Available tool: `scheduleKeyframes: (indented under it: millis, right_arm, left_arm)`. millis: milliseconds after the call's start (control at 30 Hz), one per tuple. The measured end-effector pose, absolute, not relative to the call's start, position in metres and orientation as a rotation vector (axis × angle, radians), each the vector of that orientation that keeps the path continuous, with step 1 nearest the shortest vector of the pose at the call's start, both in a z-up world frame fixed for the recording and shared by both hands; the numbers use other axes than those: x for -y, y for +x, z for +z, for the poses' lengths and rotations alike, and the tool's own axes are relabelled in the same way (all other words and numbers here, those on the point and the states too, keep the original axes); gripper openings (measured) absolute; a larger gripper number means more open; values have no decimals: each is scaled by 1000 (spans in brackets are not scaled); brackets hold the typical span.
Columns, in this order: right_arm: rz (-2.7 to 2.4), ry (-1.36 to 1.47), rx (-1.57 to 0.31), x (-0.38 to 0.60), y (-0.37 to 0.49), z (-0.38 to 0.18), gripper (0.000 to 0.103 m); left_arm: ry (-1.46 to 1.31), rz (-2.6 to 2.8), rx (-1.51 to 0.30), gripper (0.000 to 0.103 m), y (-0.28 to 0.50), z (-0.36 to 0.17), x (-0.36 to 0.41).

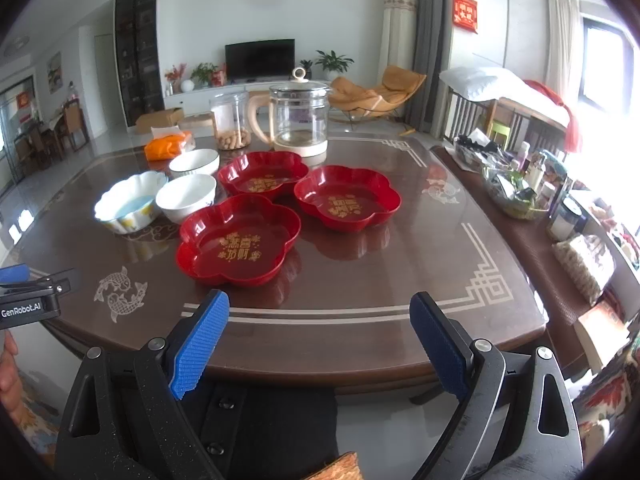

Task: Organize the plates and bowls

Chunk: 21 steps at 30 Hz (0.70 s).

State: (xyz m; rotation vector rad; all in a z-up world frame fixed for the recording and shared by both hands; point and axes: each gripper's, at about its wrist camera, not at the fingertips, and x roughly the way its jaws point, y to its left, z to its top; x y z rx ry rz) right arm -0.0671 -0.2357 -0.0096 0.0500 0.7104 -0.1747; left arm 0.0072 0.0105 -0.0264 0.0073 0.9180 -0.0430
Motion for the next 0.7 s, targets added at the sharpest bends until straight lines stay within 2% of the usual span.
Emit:
scheduleKeyframes:
  millis: [233,500,700]
  right_arm:
    - [-191,65,-701,241,-68,-9,94]
    - [-208,87,-700,249,-67,-8,94]
    - [-228,113,-681,258,-69,-6,94]
  left_arm:
    - [107,-173,-913,103,12,-21,6]
    - [25,-261,-985,103,32,-13,15]
    - [-137,-347,-953,103,31,-2,4]
